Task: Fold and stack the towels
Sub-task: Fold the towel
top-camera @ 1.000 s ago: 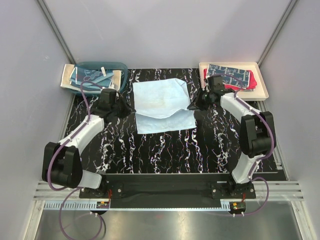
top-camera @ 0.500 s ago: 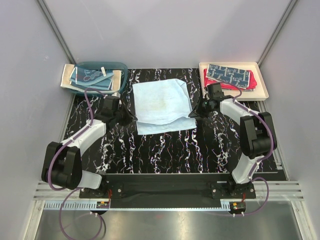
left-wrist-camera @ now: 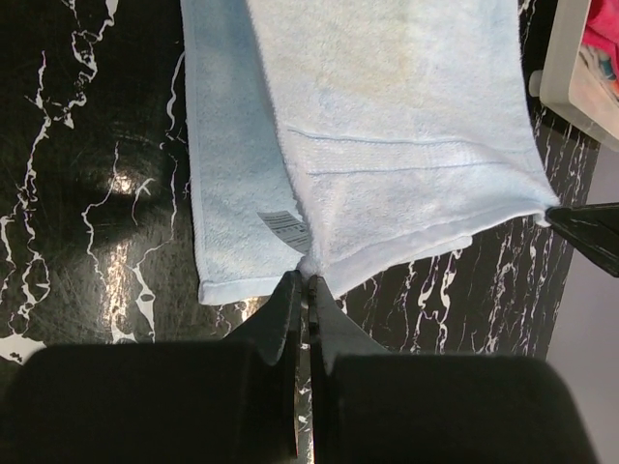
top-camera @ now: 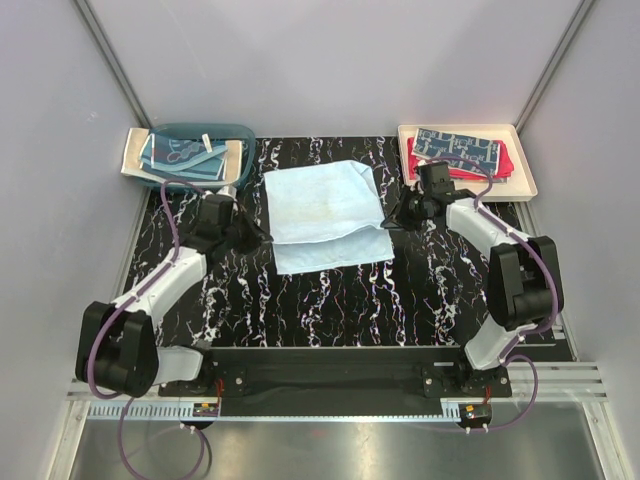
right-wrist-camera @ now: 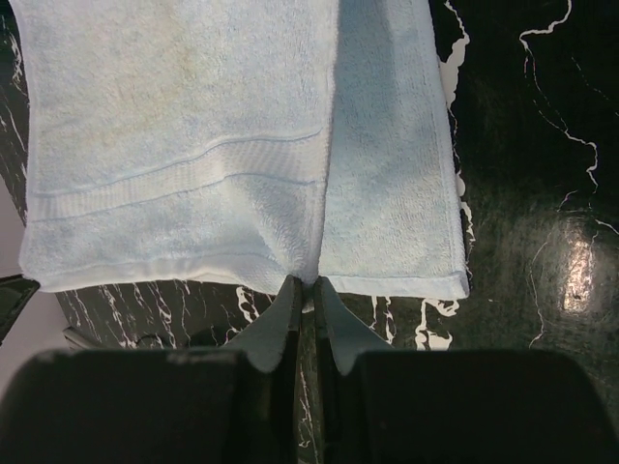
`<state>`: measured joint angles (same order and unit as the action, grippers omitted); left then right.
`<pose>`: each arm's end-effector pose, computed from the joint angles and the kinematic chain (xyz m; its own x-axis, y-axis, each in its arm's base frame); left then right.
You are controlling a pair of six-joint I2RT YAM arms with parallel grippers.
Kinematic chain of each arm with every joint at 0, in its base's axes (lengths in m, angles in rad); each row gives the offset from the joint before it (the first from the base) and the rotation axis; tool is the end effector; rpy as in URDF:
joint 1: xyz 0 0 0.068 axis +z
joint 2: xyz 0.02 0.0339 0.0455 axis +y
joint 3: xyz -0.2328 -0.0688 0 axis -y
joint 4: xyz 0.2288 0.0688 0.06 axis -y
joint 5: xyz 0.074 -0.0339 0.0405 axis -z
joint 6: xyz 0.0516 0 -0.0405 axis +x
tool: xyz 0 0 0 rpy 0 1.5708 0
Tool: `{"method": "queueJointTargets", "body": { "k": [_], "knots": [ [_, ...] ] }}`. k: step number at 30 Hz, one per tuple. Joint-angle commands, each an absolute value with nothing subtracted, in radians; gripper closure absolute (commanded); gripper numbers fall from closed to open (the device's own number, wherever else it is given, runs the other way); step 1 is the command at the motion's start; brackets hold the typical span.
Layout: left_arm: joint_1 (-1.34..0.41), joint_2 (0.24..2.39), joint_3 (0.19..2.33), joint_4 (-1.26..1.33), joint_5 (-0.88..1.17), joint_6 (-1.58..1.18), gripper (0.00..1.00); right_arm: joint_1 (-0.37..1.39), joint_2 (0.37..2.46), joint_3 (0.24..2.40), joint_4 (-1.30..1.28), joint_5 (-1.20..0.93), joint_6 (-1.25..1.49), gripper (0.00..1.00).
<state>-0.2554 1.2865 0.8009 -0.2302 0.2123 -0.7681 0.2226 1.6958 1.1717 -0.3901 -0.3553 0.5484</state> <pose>0.2672 -0.0810 0.2016 -0.7351 -0.5100 -0.4466 -0.1529 0.7666 -0.6237 0.3392 0.0952 0.1850 -0.8751 0.3030 -0.3773 0.0494 0.8315 0.5534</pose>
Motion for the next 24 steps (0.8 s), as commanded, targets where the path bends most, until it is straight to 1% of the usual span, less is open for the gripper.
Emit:
{"method": "queueJointTargets", "body": {
  "k": [1,7,11,15,19,24],
  "knots": [
    [-0.261,1.269,0.761,-0.193,0.241,-0.776,1.00,0.229,1.652,1.154,-0.382,-0.327,0.540,1.00],
    [-0.273,1.279,0.706,-0.164,0.252,-0.782,1.00,0.229,1.678,1.117,-0.356,-0.324,0.543,1.00],
    [-0.273,1.285,0.706,-0.161,0.253,-0.782,1.00,0.229,1.695,1.127,-0.357,-0.333,0.548,1.00],
    [-0.272,1.275,0.756,-0.193,0.255,-0.775,1.00,0.230,1.689,1.187,-0.399,-0.318,0.535,1.00],
    [-0.272,1.244,0.831,-0.247,0.241,-0.761,1.00,0.229,1.674,1.297,-0.449,-0.314,0.532,1.00],
    [-0.273,1.200,0.835,-0.275,0.235,-0.753,1.00,0.229,1.631,1.315,-0.482,-0.285,0.515,1.00]
  ]
}}
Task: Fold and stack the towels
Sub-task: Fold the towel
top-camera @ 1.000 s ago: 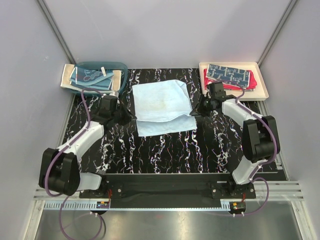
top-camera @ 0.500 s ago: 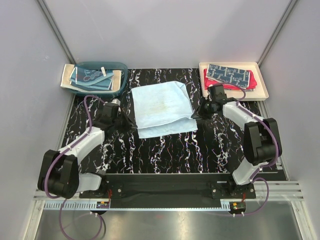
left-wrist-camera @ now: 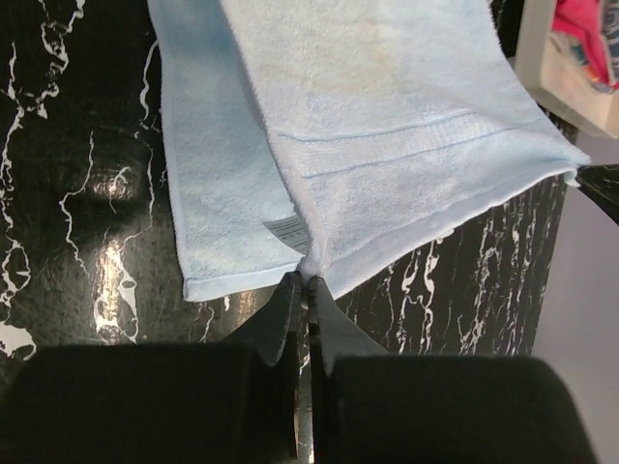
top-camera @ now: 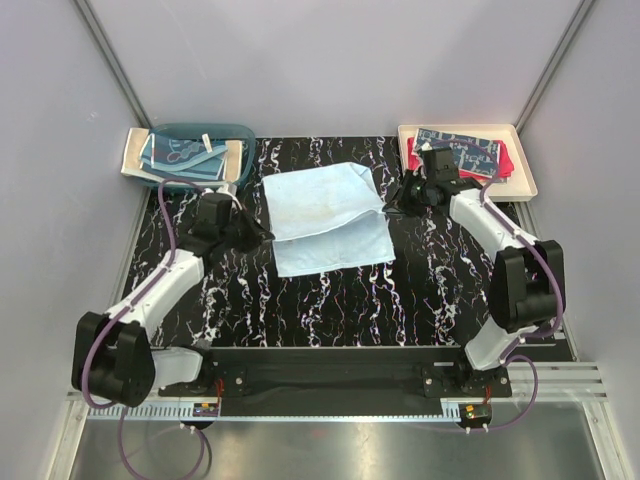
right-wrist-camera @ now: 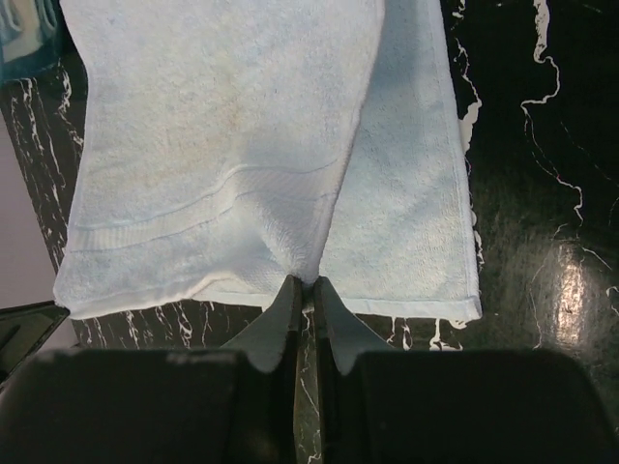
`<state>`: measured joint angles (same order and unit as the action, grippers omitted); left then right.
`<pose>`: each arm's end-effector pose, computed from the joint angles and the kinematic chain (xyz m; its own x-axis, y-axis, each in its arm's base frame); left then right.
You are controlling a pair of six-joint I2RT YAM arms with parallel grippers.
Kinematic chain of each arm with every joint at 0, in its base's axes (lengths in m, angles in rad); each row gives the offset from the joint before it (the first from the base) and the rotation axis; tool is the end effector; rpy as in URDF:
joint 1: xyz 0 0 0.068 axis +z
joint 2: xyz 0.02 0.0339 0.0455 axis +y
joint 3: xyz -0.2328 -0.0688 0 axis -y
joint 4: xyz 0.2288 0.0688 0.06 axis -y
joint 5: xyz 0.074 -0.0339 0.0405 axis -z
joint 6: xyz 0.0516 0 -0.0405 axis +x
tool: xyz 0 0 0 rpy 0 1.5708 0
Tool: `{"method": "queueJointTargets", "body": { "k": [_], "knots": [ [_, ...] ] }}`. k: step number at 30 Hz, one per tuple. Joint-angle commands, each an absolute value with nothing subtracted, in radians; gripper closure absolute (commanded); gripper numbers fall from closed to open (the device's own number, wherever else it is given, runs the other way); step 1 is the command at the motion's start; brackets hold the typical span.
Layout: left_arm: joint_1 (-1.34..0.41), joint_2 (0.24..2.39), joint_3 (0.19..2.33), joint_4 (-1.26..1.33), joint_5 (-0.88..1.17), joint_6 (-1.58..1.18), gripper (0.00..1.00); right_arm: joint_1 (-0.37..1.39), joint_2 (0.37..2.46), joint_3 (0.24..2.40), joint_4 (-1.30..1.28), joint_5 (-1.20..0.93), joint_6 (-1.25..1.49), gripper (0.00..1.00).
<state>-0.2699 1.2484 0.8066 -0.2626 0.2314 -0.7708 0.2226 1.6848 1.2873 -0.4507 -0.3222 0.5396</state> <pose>0.2603 -0.0843 0.2103 -0.7459 -0.4973 -0.4431 -0.1278 0.7598 -0.6374 0.3494 0.0958 0.2193 -0.8402 0.3095 -0.4453 0.0210 0.8391 0.5436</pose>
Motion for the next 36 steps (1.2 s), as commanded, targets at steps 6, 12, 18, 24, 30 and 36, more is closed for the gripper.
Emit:
{"method": "queueJointTargets", "body": {
  "k": [6,12,18,24,30,36],
  "knots": [
    [-0.279,1.239,0.707,-0.171,0.279,-0.793,1.00,0.229,1.658,1.128,-0.370,-0.313,0.541,1.00],
    [-0.307,1.308,0.595,-0.074,0.293,-0.827,1.00,0.229,1.718,0.973,-0.258,-0.344,0.566,1.00],
    [-0.308,1.335,0.569,-0.051,0.293,-0.831,1.00,0.229,1.735,0.917,-0.229,-0.350,0.561,1.00],
    [-0.311,1.322,0.574,-0.075,0.279,-0.819,1.00,0.229,1.723,0.910,-0.242,-0.339,0.552,1.00],
    [-0.310,1.273,0.609,-0.141,0.270,-0.801,1.00,0.227,1.629,0.929,-0.316,-0.316,0.532,0.99],
    [-0.308,1.229,0.650,-0.187,0.268,-0.795,1.00,0.227,1.545,0.962,-0.386,-0.292,0.526,0.98]
  ]
}}
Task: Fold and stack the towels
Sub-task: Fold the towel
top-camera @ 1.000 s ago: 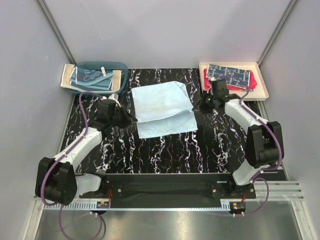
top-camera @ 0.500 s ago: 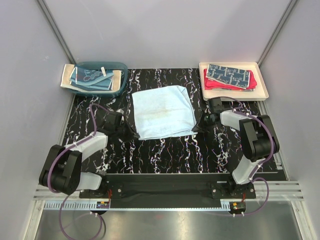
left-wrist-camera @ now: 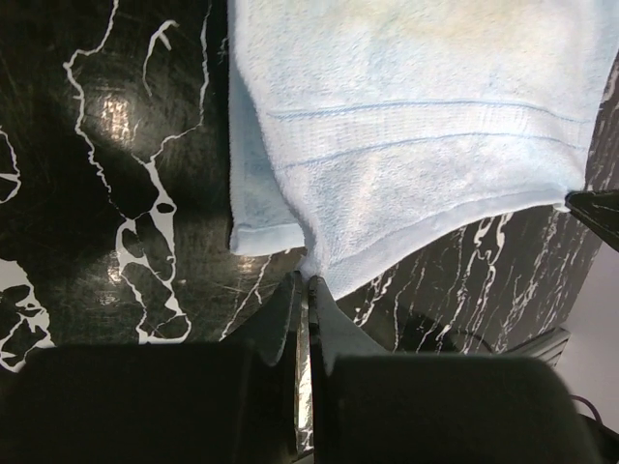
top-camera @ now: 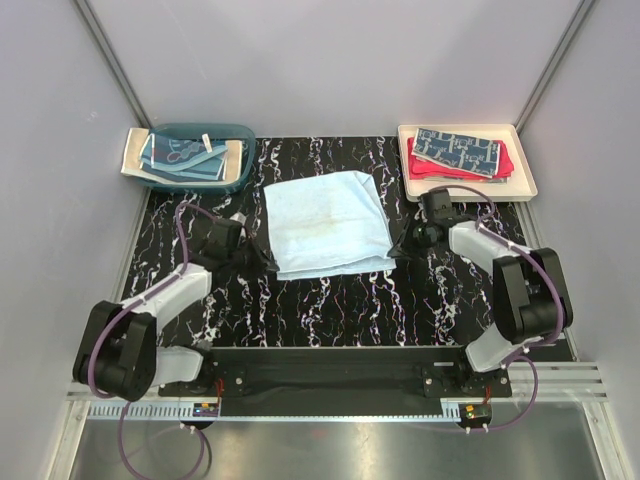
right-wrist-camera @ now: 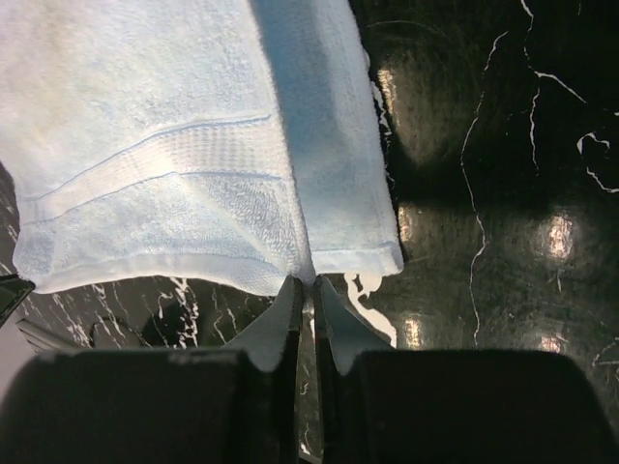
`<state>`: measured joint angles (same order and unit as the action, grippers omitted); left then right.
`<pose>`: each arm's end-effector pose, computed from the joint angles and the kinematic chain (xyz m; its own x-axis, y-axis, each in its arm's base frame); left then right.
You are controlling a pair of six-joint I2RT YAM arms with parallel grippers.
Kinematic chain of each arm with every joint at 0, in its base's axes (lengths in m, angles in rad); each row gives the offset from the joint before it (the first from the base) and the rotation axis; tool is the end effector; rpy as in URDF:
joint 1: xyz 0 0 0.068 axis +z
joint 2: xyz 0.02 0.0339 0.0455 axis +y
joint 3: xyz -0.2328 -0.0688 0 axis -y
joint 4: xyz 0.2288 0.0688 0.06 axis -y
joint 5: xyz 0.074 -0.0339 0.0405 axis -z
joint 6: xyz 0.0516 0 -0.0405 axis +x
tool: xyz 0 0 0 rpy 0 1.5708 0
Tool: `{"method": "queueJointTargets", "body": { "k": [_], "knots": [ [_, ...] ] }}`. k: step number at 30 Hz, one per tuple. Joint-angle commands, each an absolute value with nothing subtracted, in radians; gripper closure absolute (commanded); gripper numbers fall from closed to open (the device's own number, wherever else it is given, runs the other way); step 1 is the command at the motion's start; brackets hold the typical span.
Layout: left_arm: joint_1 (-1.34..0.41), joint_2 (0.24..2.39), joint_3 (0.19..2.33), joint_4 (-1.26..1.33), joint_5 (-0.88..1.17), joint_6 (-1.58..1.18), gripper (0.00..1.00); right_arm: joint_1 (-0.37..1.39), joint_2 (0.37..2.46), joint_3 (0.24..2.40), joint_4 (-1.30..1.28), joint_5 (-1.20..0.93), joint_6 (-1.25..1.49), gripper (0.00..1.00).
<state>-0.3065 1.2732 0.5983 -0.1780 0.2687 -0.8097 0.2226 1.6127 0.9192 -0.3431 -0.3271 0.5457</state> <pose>0.2335 -0.0883 0.1467 -0.8265 -0.4707 -0.3089 -0.2045 0.7622 -0.6142 0.2954 0.0839 0.1402 -0.9088 0.2982 -0.2917 0.1206 0.8572 0.5006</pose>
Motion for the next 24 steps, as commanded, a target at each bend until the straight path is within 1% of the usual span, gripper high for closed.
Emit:
{"method": "queueJointTargets", "body": {
  "k": [1,6,13,15,16,17,19,20,21,22,24],
  "knots": [
    [-0.310,1.227,0.652,-0.189,0.270,-0.795,1.00,0.227,1.526,0.963,-0.394,-0.281,0.523,0.98],
    [-0.308,1.236,0.628,-0.175,0.275,-0.799,1.00,0.226,1.516,0.902,-0.387,-0.273,0.518,0.96],
    [-0.308,1.344,0.566,-0.084,0.279,-0.805,1.00,0.227,1.621,0.799,-0.253,-0.314,0.545,0.96],
    [-0.310,1.361,0.555,-0.055,0.284,-0.807,1.00,0.226,1.640,0.795,-0.245,-0.328,0.546,0.92],
    [-0.308,1.367,0.549,-0.049,0.287,-0.807,0.98,0.227,1.637,0.793,-0.242,-0.330,0.546,0.88],
    [-0.310,1.364,0.545,-0.051,0.287,-0.808,0.92,0.227,1.631,0.793,-0.250,-0.318,0.549,0.76],
    [-0.308,1.332,0.546,-0.069,0.270,-0.802,0.77,0.225,1.600,0.807,-0.281,-0.282,0.542,0.63],
    [-0.308,1.316,0.551,-0.096,0.259,-0.793,0.65,0.227,1.589,0.811,-0.293,-0.273,0.540,0.57],
    [-0.310,1.298,0.555,-0.116,0.236,-0.787,0.60,0.227,1.566,0.827,-0.307,-0.261,0.537,0.55],
    [-0.310,1.264,0.574,-0.159,0.218,-0.779,0.50,0.227,1.554,0.833,-0.330,-0.240,0.534,0.54],
    [-0.308,1.229,0.592,-0.193,0.169,-0.762,0.43,0.226,1.522,0.845,-0.344,-0.207,0.535,0.53]
  ]
}}
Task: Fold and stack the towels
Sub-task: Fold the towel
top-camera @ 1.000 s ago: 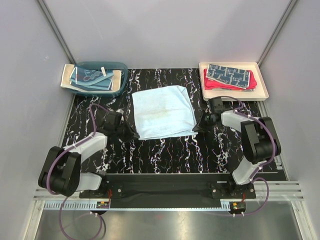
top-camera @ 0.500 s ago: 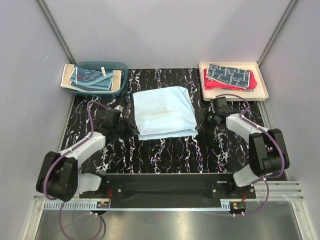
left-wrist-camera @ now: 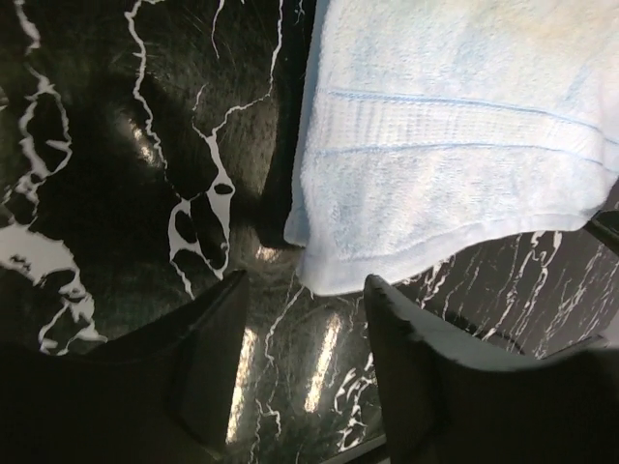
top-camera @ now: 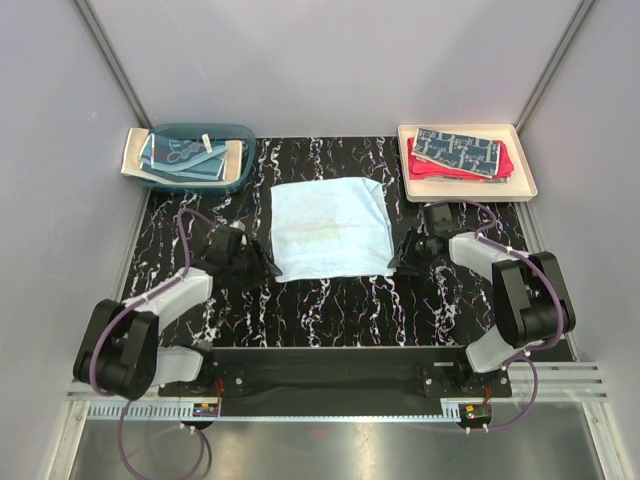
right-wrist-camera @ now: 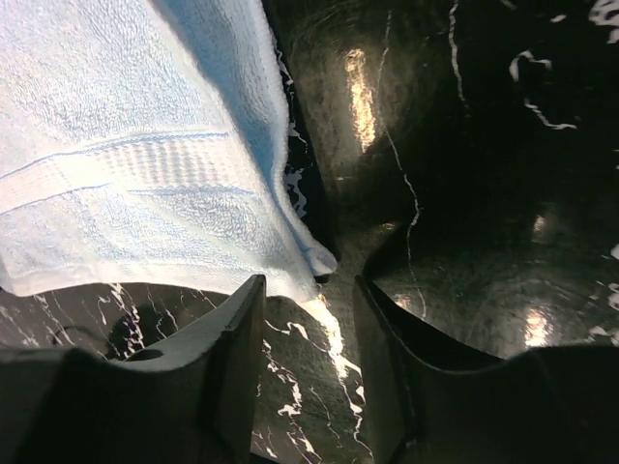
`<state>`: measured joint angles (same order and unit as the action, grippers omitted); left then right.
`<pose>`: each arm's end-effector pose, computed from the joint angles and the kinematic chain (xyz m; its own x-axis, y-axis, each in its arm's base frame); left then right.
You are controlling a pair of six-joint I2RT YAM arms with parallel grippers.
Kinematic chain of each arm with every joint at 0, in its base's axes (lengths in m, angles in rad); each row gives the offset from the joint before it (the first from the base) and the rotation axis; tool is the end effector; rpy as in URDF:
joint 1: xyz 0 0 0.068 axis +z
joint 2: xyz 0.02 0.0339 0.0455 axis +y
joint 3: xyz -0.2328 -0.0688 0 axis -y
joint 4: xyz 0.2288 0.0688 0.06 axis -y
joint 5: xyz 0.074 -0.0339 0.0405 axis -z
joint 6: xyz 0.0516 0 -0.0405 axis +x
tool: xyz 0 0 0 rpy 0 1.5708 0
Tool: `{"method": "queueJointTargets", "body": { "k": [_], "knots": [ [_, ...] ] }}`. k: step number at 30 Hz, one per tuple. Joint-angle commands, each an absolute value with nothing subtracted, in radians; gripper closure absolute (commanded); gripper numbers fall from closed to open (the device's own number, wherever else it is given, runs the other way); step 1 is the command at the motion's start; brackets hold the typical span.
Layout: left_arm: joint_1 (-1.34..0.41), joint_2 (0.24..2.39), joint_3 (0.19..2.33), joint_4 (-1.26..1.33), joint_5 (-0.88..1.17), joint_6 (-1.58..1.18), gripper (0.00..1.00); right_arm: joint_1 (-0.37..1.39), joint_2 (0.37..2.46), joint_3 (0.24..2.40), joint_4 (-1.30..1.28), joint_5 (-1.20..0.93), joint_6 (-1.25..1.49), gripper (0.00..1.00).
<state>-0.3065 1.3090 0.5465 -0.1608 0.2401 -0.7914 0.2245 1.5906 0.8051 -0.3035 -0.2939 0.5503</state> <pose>0.2265 -0.0846 0.1247 -0.8402 -0.4588 -0.2890 -0.2388 0.7916 -0.5624 0.2755 0.0782 0.1175 -0.9162 0.3042 -0.2607 0.1586 0.8730 0.4611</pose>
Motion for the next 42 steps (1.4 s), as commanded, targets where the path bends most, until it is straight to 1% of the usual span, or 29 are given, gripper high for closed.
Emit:
{"method": "queueJointTargets", "body": {
  "k": [1,2,7,12,16,18,20,21,25,26,27,28,29,30,31,33,36,40,42],
  "knots": [
    [-0.310,1.217,0.598,-0.208,0.151,-0.758,0.41,0.227,1.516,0.848,-0.351,-0.199,0.537,0.51],
    [-0.308,1.209,0.612,-0.218,0.135,-0.749,0.36,0.227,1.514,0.854,-0.353,-0.195,0.535,0.50],
    [-0.308,1.296,0.640,-0.198,0.147,-0.742,0.34,0.227,1.572,0.867,-0.333,-0.195,0.538,0.47],
    [-0.311,1.416,0.635,-0.126,0.161,-0.745,0.34,0.232,1.624,0.861,-0.287,-0.189,0.532,0.47],
    [-0.321,1.466,0.618,-0.043,0.184,-0.758,0.34,0.242,1.651,0.857,-0.258,-0.186,0.532,0.47],
    [-0.325,1.476,0.609,-0.019,0.201,-0.770,0.34,0.244,1.666,0.861,-0.249,-0.186,0.535,0.47],
    [-0.327,1.497,0.604,-0.003,0.204,-0.779,0.36,0.244,1.674,0.862,-0.242,-0.186,0.540,0.49],
    [-0.327,1.505,0.604,-0.002,0.204,-0.781,0.38,0.245,1.672,0.861,-0.239,-0.186,0.541,0.50],
    [-0.328,1.519,0.603,0.020,0.218,-0.791,0.58,0.247,1.666,0.856,-0.244,-0.192,0.543,0.61],
    [-0.328,1.510,0.606,0.018,0.228,-0.798,0.69,0.245,1.660,0.854,-0.247,-0.193,0.542,0.63],
    [-0.328,1.502,0.609,0.014,0.232,-0.799,0.74,0.247,1.652,0.854,-0.252,-0.196,0.541,0.68],
    [-0.328,1.493,0.614,0.003,0.233,-0.799,0.80,0.247,1.649,0.854,-0.255,-0.196,0.540,0.70],
    [-0.330,1.471,0.627,-0.018,0.233,-0.798,0.90,0.247,1.641,0.856,-0.262,-0.198,0.538,0.72],
    [-0.328,1.460,0.638,-0.052,0.235,-0.793,0.96,0.247,1.637,0.861,-0.281,-0.202,0.534,0.77],
    [-0.328,1.448,0.647,-0.072,0.235,-0.785,1.00,0.247,1.634,0.867,-0.290,-0.206,0.529,0.79],
    [-0.328,1.410,0.689,-0.154,0.232,-0.776,1.00,0.247,1.621,0.874,-0.325,-0.221,0.520,0.84],
    [-0.325,1.358,0.741,-0.265,0.224,-0.750,1.00,0.247,1.594,0.879,-0.360,-0.250,0.520,0.90],
    [-0.319,1.302,0.787,-0.397,0.209,-0.716,1.00,0.247,1.542,0.876,-0.425,-0.276,0.523,0.92],
    [-0.319,1.276,0.772,-0.454,0.215,-0.719,1.00,0.247,1.491,0.865,-0.466,-0.287,0.531,0.93]
  ]
}}
